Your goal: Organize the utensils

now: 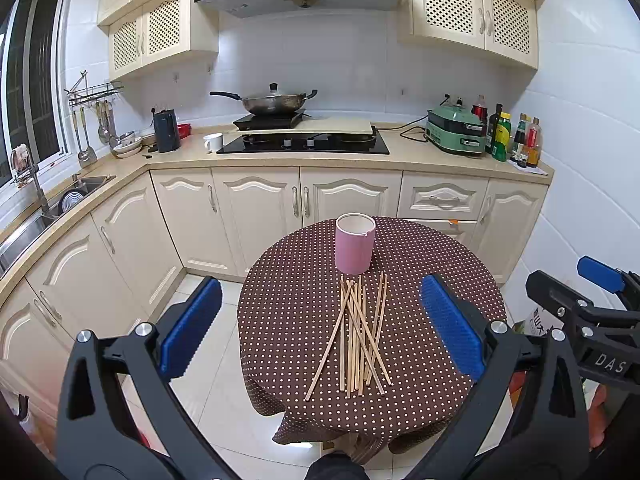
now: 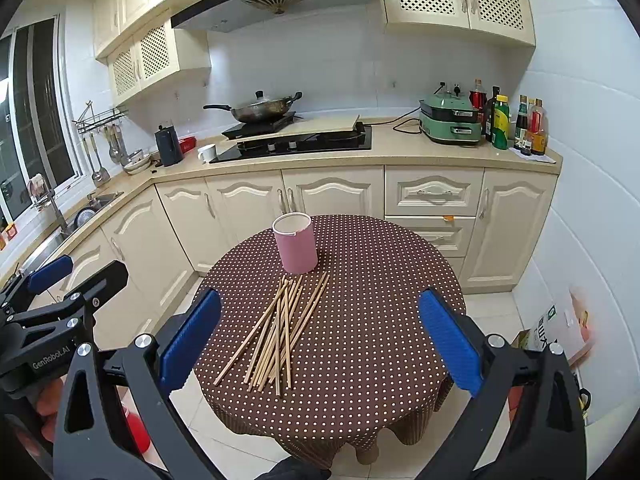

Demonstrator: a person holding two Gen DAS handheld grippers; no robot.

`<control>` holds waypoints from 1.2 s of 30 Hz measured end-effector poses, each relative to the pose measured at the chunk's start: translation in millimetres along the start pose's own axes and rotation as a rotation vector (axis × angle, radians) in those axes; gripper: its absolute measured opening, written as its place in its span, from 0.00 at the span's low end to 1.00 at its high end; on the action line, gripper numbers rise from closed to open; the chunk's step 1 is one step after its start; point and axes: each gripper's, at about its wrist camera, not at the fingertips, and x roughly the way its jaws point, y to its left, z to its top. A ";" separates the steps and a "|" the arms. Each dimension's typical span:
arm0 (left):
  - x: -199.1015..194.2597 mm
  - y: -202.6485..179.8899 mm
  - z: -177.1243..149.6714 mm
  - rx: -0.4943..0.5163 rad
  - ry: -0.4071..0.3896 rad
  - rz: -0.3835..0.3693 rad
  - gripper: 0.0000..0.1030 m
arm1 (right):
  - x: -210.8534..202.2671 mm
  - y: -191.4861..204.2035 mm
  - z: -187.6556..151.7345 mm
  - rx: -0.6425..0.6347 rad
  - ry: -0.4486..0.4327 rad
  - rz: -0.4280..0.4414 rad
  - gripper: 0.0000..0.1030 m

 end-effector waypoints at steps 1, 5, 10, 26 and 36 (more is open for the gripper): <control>-0.3 -0.3 -0.7 0.000 0.000 -0.001 0.95 | 0.4 0.6 0.4 0.000 0.000 0.000 0.92; 0.0 -1.1 -1.4 -0.002 0.000 -0.005 0.95 | -0.7 -0.2 -0.8 0.002 0.002 0.000 0.92; -2.1 -1.9 -2.2 0.001 -0.004 0.001 0.95 | -1.3 -1.4 -0.5 0.005 0.001 0.001 0.92; -7.4 -3.3 -2.1 0.006 -0.017 0.007 0.95 | -2.8 1.3 -0.5 -0.005 0.007 0.009 0.92; -5.9 -2.3 -2.6 0.007 -0.012 0.000 0.95 | -0.9 7.3 1.2 -0.016 0.011 0.012 0.92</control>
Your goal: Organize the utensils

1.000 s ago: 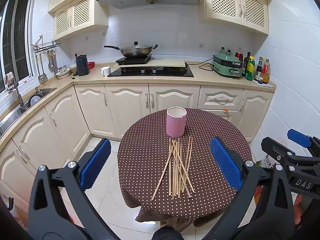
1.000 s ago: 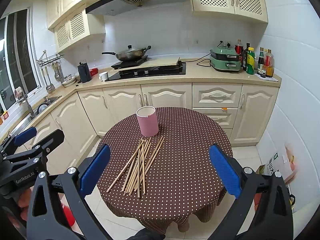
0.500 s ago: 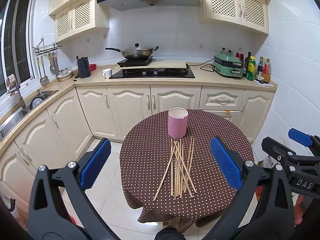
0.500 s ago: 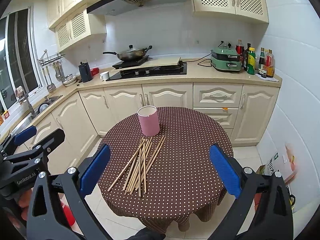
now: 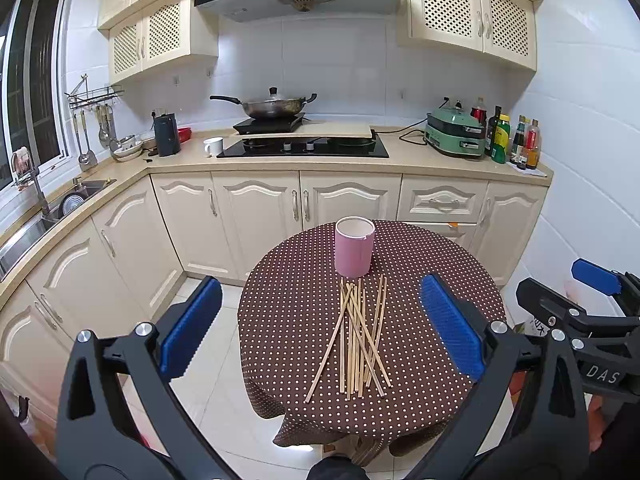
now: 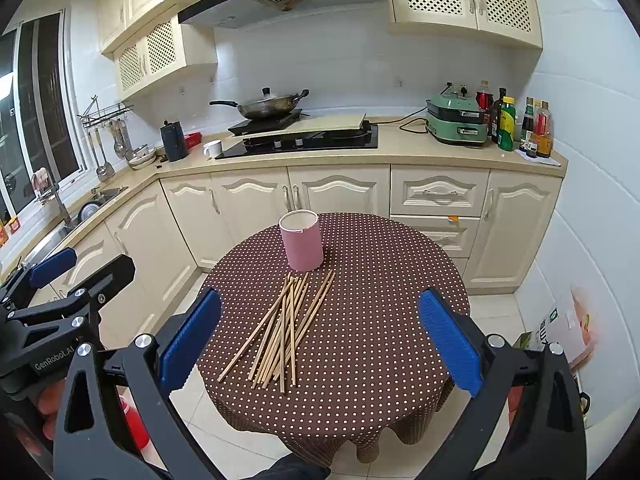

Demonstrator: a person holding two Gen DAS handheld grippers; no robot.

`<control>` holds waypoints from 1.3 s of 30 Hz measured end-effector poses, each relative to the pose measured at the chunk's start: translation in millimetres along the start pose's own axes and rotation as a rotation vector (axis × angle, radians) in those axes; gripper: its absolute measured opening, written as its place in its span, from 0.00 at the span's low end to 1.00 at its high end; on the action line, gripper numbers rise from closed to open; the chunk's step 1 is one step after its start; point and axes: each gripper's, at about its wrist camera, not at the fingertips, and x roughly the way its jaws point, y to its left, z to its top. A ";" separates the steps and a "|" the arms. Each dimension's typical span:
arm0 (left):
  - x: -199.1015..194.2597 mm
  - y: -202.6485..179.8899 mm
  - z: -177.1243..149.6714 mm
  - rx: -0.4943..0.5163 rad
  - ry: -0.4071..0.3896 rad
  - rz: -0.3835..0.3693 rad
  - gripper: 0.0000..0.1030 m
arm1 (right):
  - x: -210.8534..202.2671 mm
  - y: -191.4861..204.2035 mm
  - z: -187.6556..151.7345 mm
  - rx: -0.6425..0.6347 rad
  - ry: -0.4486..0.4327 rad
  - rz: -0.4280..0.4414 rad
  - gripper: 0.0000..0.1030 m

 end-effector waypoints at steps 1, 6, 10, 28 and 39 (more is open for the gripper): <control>-0.4 -0.2 0.4 0.002 0.000 0.000 0.95 | 0.1 -0.2 0.2 0.000 0.000 0.000 0.92; -1.8 -2.7 -0.2 0.013 0.003 -0.005 0.95 | 2.0 0.8 1.4 0.003 0.013 0.012 0.92; -1.4 -1.8 -0.5 0.012 0.009 -0.016 0.95 | 1.3 0.3 0.8 0.008 0.013 0.013 0.92; 14.9 9.1 -15.6 -0.037 0.066 -0.039 0.95 | 16.9 -22.8 -12.8 0.177 0.086 -0.034 0.92; 52.0 25.2 -43.7 -0.136 0.187 -0.045 0.95 | 51.3 -35.7 -29.4 0.244 0.165 -0.019 0.92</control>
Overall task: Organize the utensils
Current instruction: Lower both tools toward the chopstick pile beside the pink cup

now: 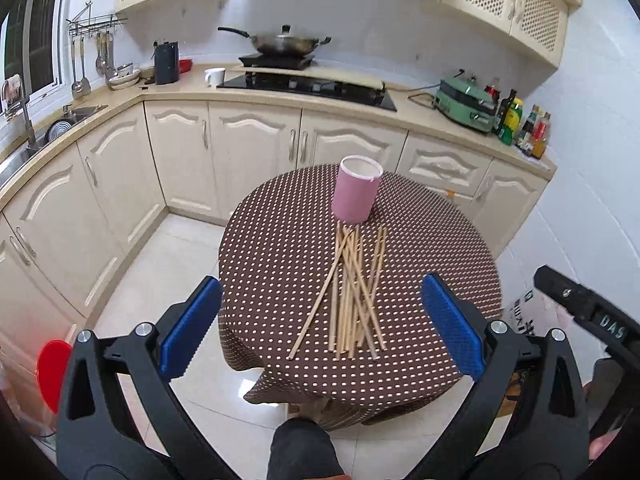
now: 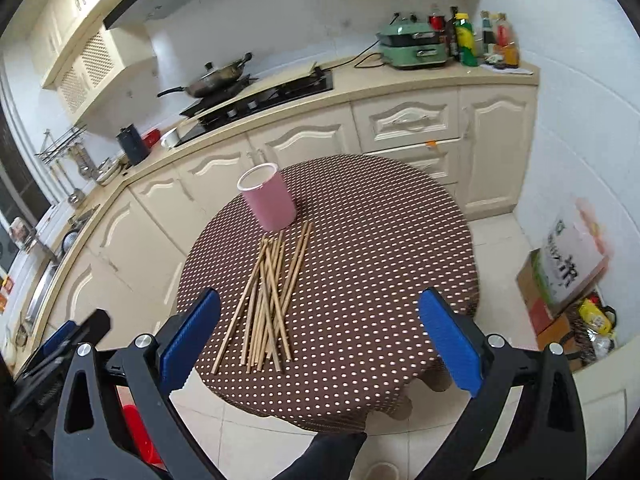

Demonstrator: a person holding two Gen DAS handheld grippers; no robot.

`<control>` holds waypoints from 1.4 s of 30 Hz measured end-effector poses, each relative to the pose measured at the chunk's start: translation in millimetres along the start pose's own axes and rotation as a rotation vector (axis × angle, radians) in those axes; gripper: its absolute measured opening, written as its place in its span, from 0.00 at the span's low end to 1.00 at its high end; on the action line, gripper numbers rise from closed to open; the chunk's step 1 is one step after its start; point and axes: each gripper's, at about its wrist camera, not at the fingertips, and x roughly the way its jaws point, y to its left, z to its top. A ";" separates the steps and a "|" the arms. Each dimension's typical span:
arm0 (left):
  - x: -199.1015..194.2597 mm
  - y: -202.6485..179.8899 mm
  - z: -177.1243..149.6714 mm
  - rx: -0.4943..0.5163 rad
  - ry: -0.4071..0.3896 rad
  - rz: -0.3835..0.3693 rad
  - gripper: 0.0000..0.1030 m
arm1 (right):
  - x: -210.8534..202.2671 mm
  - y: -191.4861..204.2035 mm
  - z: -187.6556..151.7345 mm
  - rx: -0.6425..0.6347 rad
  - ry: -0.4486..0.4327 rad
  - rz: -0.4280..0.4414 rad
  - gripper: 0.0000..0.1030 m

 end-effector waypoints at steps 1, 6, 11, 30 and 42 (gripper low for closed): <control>7.7 -1.0 -1.8 0.021 0.012 0.015 0.95 | 6.6 0.8 -0.3 -0.013 0.015 0.022 0.92; 38.0 -1.7 -8.5 0.077 0.072 0.010 0.95 | 36.8 11.2 -4.5 -0.089 0.062 0.004 0.92; 77.3 -0.8 -9.9 0.118 0.130 0.037 0.95 | 76.4 14.6 -4.9 -0.098 0.108 -0.031 0.92; 244.8 31.5 14.8 0.149 0.439 -0.087 0.75 | 232.4 56.0 11.8 -0.158 0.368 0.132 0.31; 286.6 40.0 33.4 0.174 0.520 -0.203 0.75 | 272.4 51.2 10.9 -0.147 0.494 0.095 0.09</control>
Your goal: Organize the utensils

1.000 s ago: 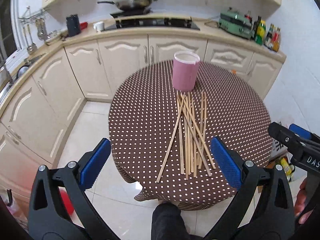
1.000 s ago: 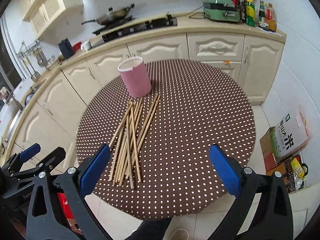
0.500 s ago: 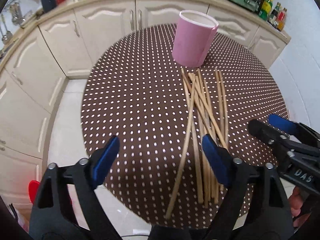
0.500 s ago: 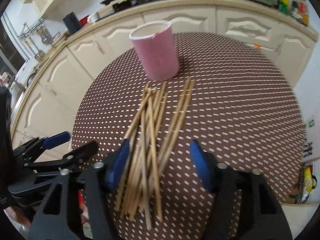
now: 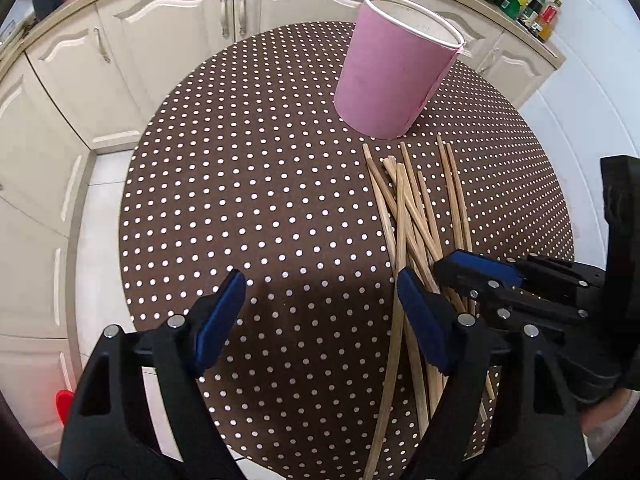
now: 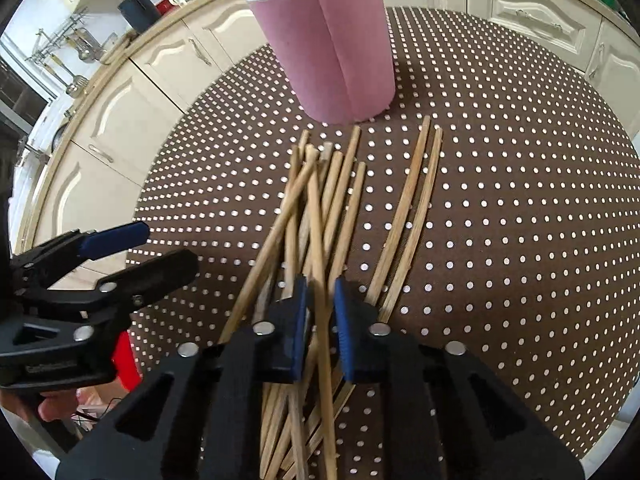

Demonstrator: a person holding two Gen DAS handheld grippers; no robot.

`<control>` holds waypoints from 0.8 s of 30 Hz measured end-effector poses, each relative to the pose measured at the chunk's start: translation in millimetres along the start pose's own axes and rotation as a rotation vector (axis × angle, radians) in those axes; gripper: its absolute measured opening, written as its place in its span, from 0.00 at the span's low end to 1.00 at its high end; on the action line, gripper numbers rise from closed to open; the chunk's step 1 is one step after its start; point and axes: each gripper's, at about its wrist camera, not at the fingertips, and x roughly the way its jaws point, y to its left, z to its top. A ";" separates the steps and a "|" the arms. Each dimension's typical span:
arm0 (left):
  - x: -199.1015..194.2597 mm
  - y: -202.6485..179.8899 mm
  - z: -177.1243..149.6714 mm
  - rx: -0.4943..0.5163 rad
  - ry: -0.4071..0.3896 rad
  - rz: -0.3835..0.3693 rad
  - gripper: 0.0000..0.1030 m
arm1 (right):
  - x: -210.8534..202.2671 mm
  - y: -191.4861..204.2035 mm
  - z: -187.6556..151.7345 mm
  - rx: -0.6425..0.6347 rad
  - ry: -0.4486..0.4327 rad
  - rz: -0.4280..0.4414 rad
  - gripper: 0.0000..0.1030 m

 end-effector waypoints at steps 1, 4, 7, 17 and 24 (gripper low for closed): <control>1.8 0.9 2.8 0.002 0.008 -0.005 0.75 | 0.2 -2.0 0.3 0.014 -0.003 0.015 0.08; 3.6 0.7 6.0 0.003 0.019 -0.008 0.75 | -2.3 -3.9 3.1 0.017 0.000 0.016 0.08; 4.2 -1.6 9.5 0.005 0.022 -0.021 0.75 | -4.3 -5.8 5.6 0.031 -0.005 0.021 0.06; 22.2 -21.5 11.2 0.031 0.079 -0.039 0.75 | -22.5 -29.0 14.8 0.176 -0.034 0.081 0.05; 36.4 -31.9 20.8 0.070 0.089 -0.009 0.69 | -38.7 -58.5 5.0 0.254 -0.041 0.082 0.05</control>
